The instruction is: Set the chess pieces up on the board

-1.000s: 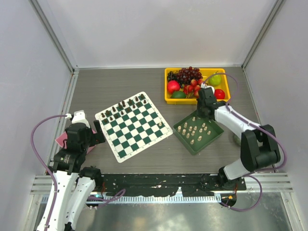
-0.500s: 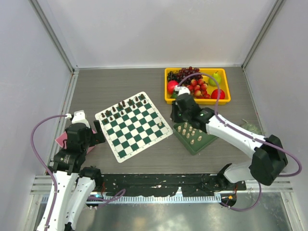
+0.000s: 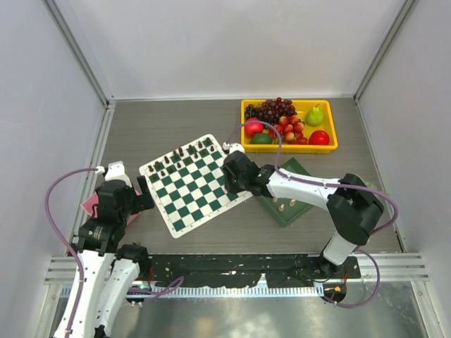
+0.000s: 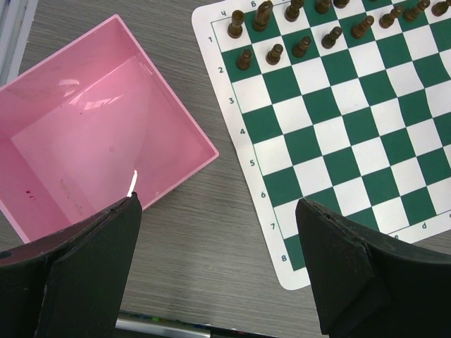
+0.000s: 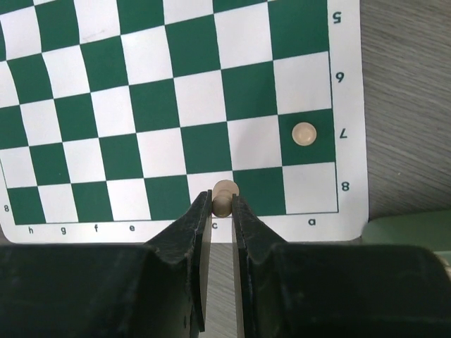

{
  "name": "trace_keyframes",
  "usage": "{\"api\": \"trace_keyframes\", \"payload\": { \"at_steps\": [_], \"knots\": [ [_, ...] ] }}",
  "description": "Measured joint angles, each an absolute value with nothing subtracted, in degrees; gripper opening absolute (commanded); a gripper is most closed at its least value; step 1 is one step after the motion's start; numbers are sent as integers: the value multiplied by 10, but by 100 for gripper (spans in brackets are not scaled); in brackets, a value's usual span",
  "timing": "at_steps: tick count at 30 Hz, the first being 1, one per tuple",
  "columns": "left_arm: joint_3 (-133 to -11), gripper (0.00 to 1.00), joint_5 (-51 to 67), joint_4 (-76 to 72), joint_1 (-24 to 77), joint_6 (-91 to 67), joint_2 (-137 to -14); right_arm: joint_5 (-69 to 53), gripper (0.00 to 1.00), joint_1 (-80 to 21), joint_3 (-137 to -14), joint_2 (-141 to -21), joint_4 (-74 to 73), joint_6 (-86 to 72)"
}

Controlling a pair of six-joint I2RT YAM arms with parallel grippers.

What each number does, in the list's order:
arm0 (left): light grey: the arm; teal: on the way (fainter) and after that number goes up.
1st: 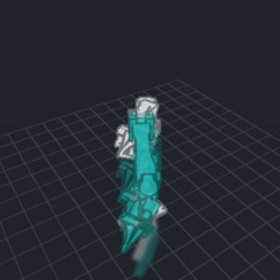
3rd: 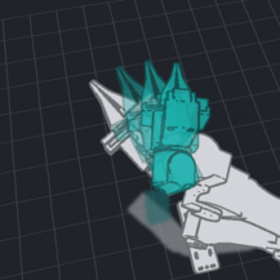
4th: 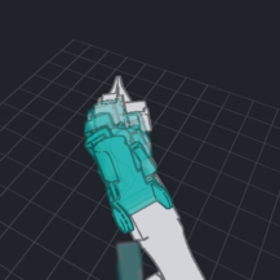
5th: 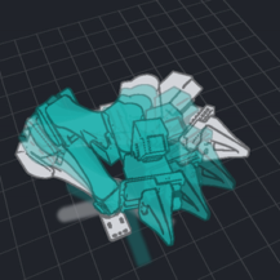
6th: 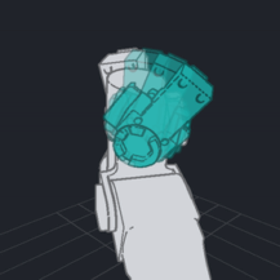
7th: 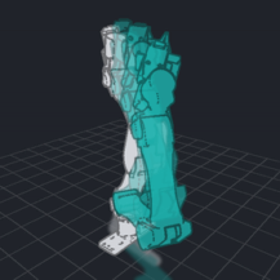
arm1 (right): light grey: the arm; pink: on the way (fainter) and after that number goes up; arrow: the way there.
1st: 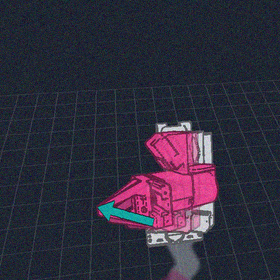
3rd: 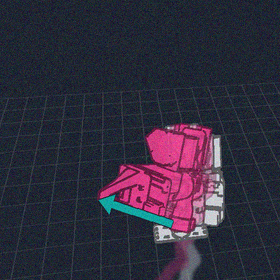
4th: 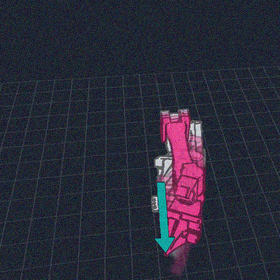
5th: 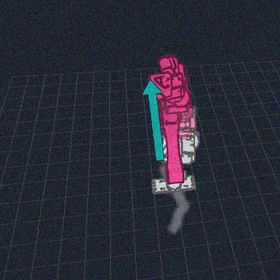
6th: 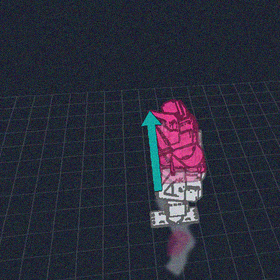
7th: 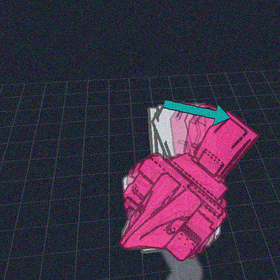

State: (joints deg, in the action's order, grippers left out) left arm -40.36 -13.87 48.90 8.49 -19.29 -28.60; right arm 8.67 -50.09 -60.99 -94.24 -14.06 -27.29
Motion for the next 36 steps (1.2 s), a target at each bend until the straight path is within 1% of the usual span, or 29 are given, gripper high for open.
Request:
{"api": "trace_keyframes", "payload": {
  "at_steps": [15,30,32,36],
  "knots": [
    [-404,99,-138,486,85,-193,-284,101,11,-501,-657,-1019,-123,-256],
    [-404,99,-138,486,85,-193,-284,125,12,-501,-674,-1056,-133,-251],
    [-404,99,-138,486,85,-193,-284,127,13,-501,-676,-1062,-133,-251],
    [-404,99,-138,486,85,-193,-284,128,20,-501,-681,-1064,-139,-250]
  ]
}}
